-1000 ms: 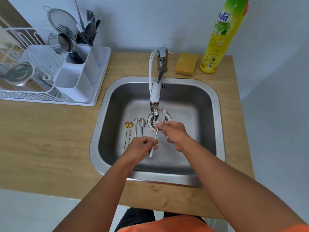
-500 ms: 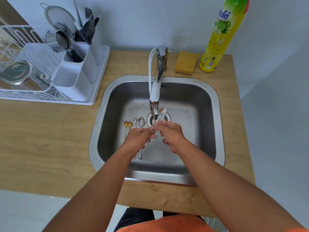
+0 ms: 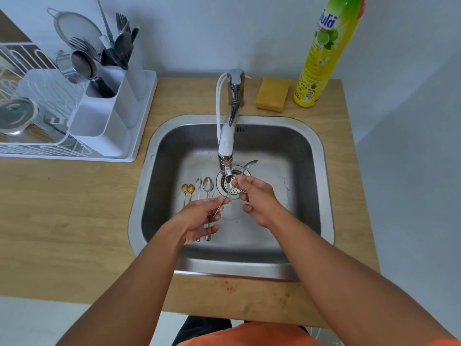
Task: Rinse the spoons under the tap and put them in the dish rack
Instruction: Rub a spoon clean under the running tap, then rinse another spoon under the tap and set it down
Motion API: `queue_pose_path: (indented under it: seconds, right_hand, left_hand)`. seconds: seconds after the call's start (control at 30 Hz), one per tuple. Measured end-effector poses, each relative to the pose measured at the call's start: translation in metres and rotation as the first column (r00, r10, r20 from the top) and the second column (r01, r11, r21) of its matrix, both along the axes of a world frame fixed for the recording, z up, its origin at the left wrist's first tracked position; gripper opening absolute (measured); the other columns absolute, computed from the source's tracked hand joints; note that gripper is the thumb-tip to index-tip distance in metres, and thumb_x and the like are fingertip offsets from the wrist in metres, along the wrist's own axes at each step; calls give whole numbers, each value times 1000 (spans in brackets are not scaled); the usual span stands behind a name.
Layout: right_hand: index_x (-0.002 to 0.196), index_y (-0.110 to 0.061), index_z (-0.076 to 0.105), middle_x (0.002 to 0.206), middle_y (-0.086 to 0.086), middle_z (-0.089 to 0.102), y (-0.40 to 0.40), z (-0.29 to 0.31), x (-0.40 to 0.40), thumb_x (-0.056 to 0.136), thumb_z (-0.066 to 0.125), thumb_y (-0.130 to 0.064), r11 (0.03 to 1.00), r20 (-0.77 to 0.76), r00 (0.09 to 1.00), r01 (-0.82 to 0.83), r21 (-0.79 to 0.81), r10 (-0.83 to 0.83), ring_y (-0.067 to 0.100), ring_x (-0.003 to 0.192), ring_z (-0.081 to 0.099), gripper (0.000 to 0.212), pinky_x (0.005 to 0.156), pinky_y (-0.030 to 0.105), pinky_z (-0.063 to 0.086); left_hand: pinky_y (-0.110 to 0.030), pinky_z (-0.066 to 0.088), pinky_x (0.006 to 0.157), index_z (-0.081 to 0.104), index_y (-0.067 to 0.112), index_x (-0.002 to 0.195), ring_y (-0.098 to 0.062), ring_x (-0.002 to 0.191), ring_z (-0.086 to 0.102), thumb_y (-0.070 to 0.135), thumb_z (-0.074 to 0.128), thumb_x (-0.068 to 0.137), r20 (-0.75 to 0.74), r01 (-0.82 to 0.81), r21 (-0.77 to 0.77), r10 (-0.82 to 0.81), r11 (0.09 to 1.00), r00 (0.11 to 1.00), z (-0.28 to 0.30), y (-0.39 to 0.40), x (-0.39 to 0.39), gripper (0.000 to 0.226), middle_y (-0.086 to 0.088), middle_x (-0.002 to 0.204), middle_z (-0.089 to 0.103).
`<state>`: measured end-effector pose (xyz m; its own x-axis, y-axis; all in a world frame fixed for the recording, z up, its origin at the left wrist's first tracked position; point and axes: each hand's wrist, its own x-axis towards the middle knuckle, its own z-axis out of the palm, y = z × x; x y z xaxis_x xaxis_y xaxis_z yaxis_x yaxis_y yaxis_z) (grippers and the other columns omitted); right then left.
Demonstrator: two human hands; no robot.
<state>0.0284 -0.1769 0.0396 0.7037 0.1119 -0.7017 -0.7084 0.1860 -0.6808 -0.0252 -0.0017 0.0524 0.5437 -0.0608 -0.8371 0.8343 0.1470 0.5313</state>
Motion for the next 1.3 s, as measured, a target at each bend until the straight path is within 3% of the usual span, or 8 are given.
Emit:
queue_pose_path:
  seconds: [0.3, 0.53, 0.67, 0.73, 0.9, 1.03, 1.17, 1.3]
  right_hand:
    - [105, -16, 77, 89, 4, 66, 10, -8, -18, 97, 73, -25, 998, -3, 998, -58, 28, 59, 9, 64, 43, 13, 41, 20, 30]
    - [91, -18, 80, 88, -1, 72, 1, -6, -6, 93, 76, -27, 983, 28, 993, -110, -147, 115, 12, 68, 45, 10, 46, 23, 36]
    - [92, -21, 79, 85, -7, 75, -10, -11, 3, 92, 77, -28, 957, 46, 991, -107, -271, 124, 6, 59, 50, 7, 45, 20, 38]
    - [90, -21, 79, 84, -8, 77, -19, -18, 7, 91, 78, -26, 940, 54, 993, -86, -329, 110, -2, 51, 55, 6, 45, 16, 38]
    - [80, -22, 80, 84, -9, 79, -41, -40, 6, 85, 81, -27, 838, 6, 990, -118, -533, 144, 10, 85, 70, 7, 77, 27, 54]
    - [70, -25, 77, 75, -11, 76, -45, -53, 2, 83, 80, -25, 783, -50, 987, -152, -604, 153, 14, 78, 72, 14, 75, 26, 57]
    - [71, -24, 79, 79, -7, 78, -40, -60, -1, 82, 78, -25, 755, -91, 981, -191, -627, 173, 15, 82, 74, 11, 82, 29, 60]
    - [72, -22, 79, 79, -7, 78, -35, -61, -4, 82, 75, -25, 731, -107, 973, -223, -645, 203, 16, 80, 73, 11, 82, 32, 61]
  left_hand:
    - [-33, 56, 68, 85, 21, 93, -14, 77, 64, 51, 75, 91, 92, -6, 197, -13, 980, 996, 3, -14, 13, 31, 7, 75, 71]
    - [-26, 54, 64, 85, 35, 90, -3, 70, 67, 47, 67, 97, 167, 133, 325, -195, 936, 967, -3, -13, -13, 23, 13, 80, 78]
    - [-25, 51, 67, 83, 29, 89, -4, 74, 69, 43, 72, 95, 183, 180, 389, -267, 903, 946, -10, -15, -21, 18, 9, 81, 79]
    - [-23, 49, 68, 80, 29, 88, -4, 75, 68, 44, 71, 96, 175, 213, 454, -321, 865, 931, -15, -14, -23, 19, 13, 78, 78]
    - [-21, 45, 58, 71, 34, 85, -1, 68, 65, 41, 71, 96, 112, 150, 740, -340, 655, 934, -33, -3, -15, 13, 18, 79, 71]
    - [-32, 53, 74, 73, 34, 88, -18, 85, 67, 41, 67, 94, 8, 182, 823, -331, 539, 943, -50, 4, -3, 11, 8, 92, 72]
    - [-29, 44, 64, 75, 31, 91, -18, 78, 62, 45, 64, 96, -82, 236, 885, -363, 401, 928, -60, 3, 4, 18, 6, 91, 71]
    - [-31, 45, 66, 68, 27, 71, -22, 73, 62, 48, 63, 92, -137, 271, 901, -371, 339, 919, -68, 4, 7, 30, 2, 83, 71]
